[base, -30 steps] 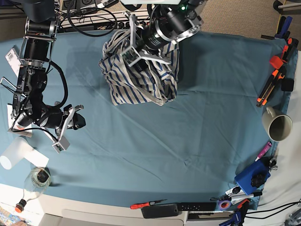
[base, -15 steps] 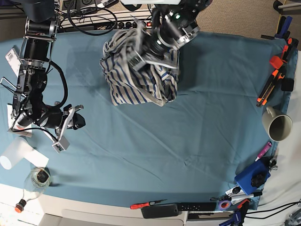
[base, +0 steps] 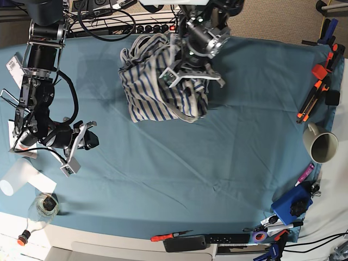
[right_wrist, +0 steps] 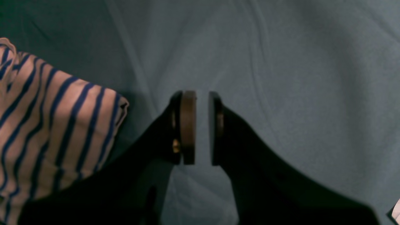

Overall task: Fold the T-shirt properly
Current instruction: 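Press and tuck the bundle's loose fabric with the left gripper, then release the bundle and raise the left gripper away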

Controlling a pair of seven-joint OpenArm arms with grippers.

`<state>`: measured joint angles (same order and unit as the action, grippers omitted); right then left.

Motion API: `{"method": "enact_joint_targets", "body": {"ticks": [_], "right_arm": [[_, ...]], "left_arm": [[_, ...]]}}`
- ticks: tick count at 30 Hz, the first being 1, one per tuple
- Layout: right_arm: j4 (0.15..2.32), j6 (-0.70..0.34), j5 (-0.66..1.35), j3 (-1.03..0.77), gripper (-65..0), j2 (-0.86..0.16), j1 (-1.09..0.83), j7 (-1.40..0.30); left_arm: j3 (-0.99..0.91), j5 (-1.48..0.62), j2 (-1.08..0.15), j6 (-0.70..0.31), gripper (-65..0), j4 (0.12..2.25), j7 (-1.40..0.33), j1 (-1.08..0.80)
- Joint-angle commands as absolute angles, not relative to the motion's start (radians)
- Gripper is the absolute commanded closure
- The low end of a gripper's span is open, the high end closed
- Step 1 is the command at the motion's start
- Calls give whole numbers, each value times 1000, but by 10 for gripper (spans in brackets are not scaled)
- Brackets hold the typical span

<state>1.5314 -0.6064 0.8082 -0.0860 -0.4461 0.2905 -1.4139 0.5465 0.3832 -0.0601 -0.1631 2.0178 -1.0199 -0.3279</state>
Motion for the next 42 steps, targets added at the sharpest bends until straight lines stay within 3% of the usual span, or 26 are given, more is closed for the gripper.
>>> {"method": "enact_joint_targets", "body": {"ticks": [1, 5, 16, 22, 33, 42], "right_arm": [[1546, -611, 818, -93, -82, -463, 316, -1396], [1546, -610, 818, -93, -82, -463, 316, -1396], [1546, -611, 819, -93, -82, -463, 316, -1396], [1546, -610, 818, -93, -82, -463, 316, -1396], [1546, -610, 818, -93, -82, -463, 316, -1396], [1546, -611, 819, -93, -82, -463, 316, -1396]], "left_arm": [[557, 420, -76, -171, 0, 2025, -1054, -351], [517, 419, -105, -100, 0, 2025, -1039, -348], [424, 416, -97, -99, 0, 2025, -994, -343], [420, 416, -97, 28, 0, 2025, -995, -282], [410, 479, -97, 104, 0, 2025, -1007, -230], [226, 461, -97, 139, 0, 2088, -1032, -250]]}}
